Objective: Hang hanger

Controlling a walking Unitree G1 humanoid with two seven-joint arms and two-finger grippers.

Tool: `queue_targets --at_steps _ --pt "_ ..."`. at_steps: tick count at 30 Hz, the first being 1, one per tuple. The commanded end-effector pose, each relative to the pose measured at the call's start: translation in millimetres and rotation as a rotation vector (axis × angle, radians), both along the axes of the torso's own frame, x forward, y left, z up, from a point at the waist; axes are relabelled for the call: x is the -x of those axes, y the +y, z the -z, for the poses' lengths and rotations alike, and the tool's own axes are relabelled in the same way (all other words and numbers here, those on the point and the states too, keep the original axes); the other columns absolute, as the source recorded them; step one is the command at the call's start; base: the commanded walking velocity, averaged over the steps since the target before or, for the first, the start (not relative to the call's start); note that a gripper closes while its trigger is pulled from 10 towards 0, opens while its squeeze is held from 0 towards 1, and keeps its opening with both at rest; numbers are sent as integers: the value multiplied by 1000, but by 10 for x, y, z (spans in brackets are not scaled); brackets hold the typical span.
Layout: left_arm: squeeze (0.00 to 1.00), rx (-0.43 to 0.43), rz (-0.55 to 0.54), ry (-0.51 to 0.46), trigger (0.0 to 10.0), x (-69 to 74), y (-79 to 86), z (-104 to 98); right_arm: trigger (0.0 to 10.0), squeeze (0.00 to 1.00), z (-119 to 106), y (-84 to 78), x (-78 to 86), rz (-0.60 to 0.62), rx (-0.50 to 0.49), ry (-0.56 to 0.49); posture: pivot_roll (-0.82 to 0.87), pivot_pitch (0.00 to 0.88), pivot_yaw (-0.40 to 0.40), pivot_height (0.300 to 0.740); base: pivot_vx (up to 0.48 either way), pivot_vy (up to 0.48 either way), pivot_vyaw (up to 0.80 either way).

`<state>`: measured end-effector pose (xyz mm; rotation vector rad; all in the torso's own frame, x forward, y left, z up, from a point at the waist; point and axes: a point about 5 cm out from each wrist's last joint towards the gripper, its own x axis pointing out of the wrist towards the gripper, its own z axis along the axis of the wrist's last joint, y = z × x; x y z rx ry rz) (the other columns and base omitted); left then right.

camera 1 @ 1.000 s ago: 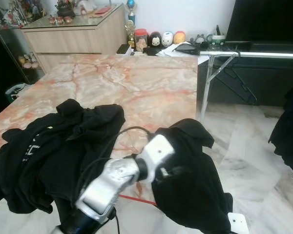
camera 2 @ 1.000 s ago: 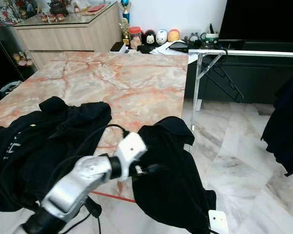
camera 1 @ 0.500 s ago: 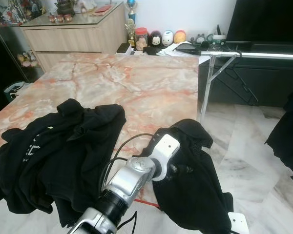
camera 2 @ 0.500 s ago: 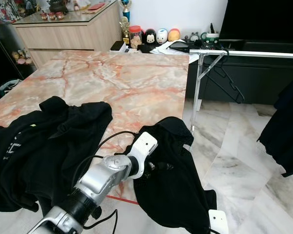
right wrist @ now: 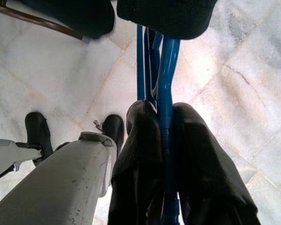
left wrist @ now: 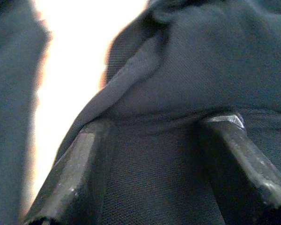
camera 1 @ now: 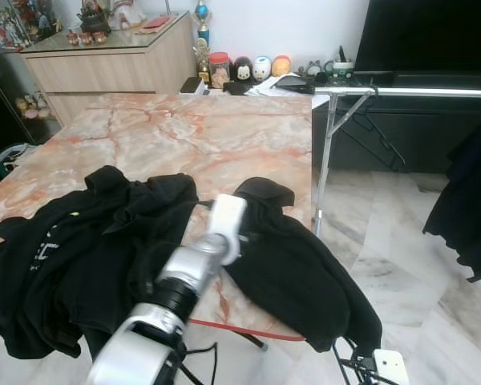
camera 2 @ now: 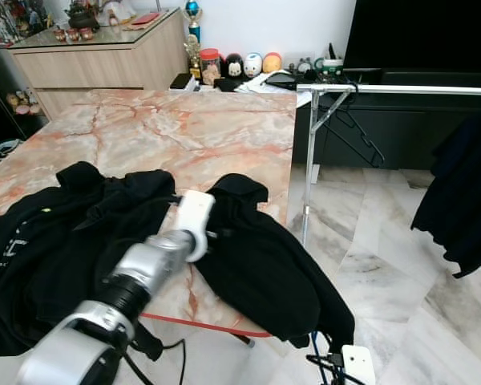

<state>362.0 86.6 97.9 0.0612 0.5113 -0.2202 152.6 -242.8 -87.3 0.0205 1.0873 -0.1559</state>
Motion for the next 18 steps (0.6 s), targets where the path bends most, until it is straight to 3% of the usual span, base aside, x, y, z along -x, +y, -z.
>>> queue_targets --at_steps 1,8,11,18 --pt "0 -37 -110 -9 10000 -61 252 -12 10000 0 -9 18 -33 1 -2 -16 -18 0 23 740 0 0 0" --pt "0 -59 -321 -45 10000 -100 821 -36 10000 0 -10 11 -31 1 -1 -15 -18 0 19 740 0 0 0" --pt "0 -65 -342 -53 10000 -93 913 -39 10000 0 -12 5 -31 -1 1 -14 -16 0 16 740 0 0 0" --pt "0 -83 -395 -65 10000 -73 954 5 10000 0 -13 0 -31 -3 3 -13 -18 0 14 740 0 0 0"
